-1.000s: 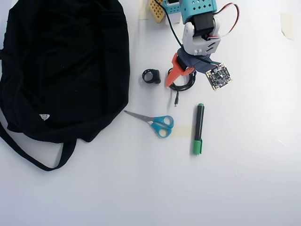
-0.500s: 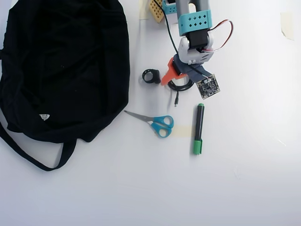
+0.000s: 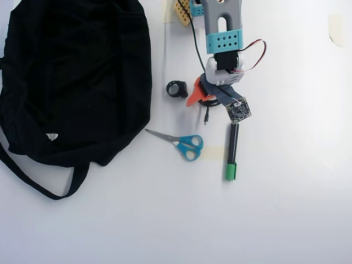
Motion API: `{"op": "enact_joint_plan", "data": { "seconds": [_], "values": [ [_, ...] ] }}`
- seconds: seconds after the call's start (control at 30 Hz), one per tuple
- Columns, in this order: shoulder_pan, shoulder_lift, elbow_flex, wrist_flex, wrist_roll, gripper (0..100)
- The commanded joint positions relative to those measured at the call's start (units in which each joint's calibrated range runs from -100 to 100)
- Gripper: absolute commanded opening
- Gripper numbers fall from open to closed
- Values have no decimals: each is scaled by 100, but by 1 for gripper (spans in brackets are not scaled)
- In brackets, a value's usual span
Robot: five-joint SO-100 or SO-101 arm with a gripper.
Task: Put the cable into the black bag
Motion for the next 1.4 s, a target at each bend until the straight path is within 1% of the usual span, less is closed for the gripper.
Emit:
{"op": "enact_joint_plan", "data": {
  "seconds": [0.0, 0.07, 0.23, 0.33, 0.63, 0.93, 1.0, 1.2, 1.37],
  "values": [
    [58, -46, -35, -55, -17, 36],
    [58, -46, -26, -55, -33, 31],
    [58, -46, -35, -55, -38, 12],
    [58, -54, -71, -55, -38, 2],
    [66, -179, -152, -55, -17, 2],
    [21, -195, -951, 74, 9, 2],
    [-2, -195, -1248, 333, 14, 2],
    [-2, -195, -2353, 1737, 25, 2],
    [51, -195, -3341, 2658, 25, 2]
  ]
}}
